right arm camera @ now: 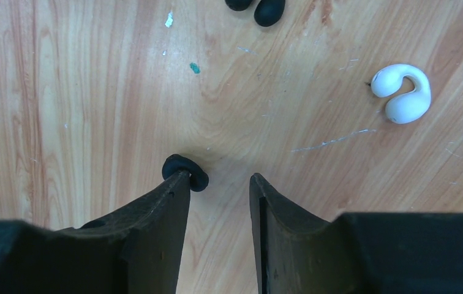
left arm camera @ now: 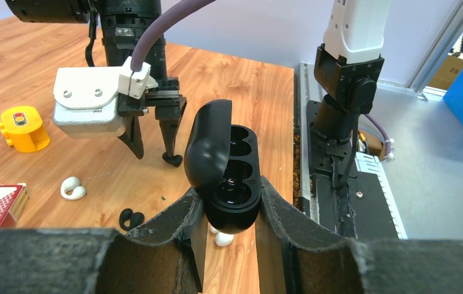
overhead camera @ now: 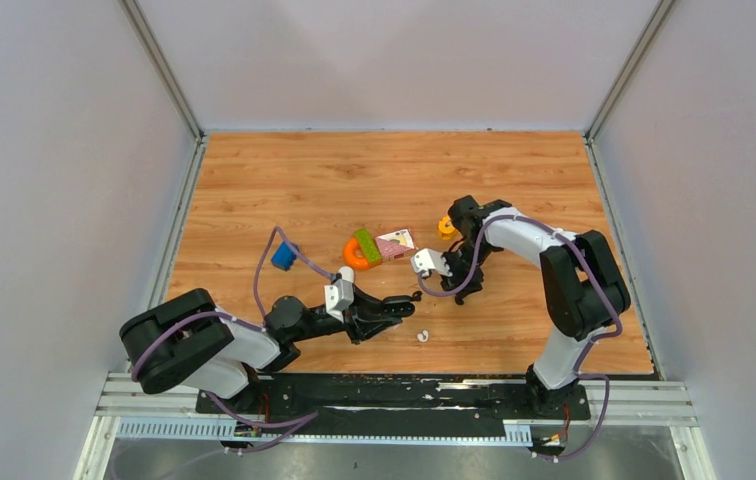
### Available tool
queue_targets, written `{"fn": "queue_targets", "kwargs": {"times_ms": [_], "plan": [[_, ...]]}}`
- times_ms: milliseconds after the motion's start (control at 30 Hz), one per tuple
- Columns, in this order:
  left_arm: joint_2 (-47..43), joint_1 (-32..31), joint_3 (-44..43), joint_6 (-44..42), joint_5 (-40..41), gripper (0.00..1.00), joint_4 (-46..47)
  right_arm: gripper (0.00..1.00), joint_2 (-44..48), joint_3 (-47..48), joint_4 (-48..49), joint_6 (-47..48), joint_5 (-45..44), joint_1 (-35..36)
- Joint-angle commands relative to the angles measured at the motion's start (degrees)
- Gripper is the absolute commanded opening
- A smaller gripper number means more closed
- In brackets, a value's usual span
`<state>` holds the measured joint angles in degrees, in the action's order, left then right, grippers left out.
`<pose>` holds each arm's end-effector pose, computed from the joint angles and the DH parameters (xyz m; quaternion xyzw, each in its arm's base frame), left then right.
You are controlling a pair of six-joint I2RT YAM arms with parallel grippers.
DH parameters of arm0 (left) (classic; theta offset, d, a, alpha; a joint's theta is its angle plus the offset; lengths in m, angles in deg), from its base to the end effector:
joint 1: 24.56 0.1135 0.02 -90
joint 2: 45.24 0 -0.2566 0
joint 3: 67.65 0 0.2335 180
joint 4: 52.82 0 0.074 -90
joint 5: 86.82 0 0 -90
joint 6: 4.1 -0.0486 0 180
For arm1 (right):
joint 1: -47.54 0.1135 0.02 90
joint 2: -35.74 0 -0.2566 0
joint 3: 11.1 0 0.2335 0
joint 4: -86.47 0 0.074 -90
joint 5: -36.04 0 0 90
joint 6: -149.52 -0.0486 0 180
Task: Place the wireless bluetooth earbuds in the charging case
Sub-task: Adjust the right earbud at the center of the board.
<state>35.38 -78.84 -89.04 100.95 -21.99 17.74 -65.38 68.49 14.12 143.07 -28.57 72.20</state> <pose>0.1078 -0.1853 0.1892 0.3664 0.5262 -0.5429 0.5423 0.2446 0.1352 0.1620 -0.7855 0.5777 0.2075 0.0792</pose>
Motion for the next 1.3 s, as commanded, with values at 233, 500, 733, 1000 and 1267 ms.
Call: {"fn": "queue_targets", "kwargs": {"times_ms": [233,500,733,1000,1267], "plan": [[0.1,-0.2,-1.0,-0.6,-0.7,0.0,2.7,0.32,2.0,0.1,-5.7,0.6,3.1,0.0],[-0.3,-0.3,-1.0,-0.5,-0.8,0.0,2.4,0.28,2.9,-2.0,-6.0,0.0,3.7,0.0],[-0.2,-0.2,-1.0,-0.4,-0.9,0.0,2.4,0.12,4.4,-3.0,-5.3,-1.8,6.0,-0.5],[-0.2,-0.3,-1.1,-0.2,-1.0,0.0,2.3,0.06,6.3,-1.9,-5.7,-3.8,14.7,-6.4],[-0.3,-0.3,-1.1,0.0,-1.2,0.0,2.3,0.06,-2.1,-2.0,-3.9,-8.2,28.3,-14.9]]}}
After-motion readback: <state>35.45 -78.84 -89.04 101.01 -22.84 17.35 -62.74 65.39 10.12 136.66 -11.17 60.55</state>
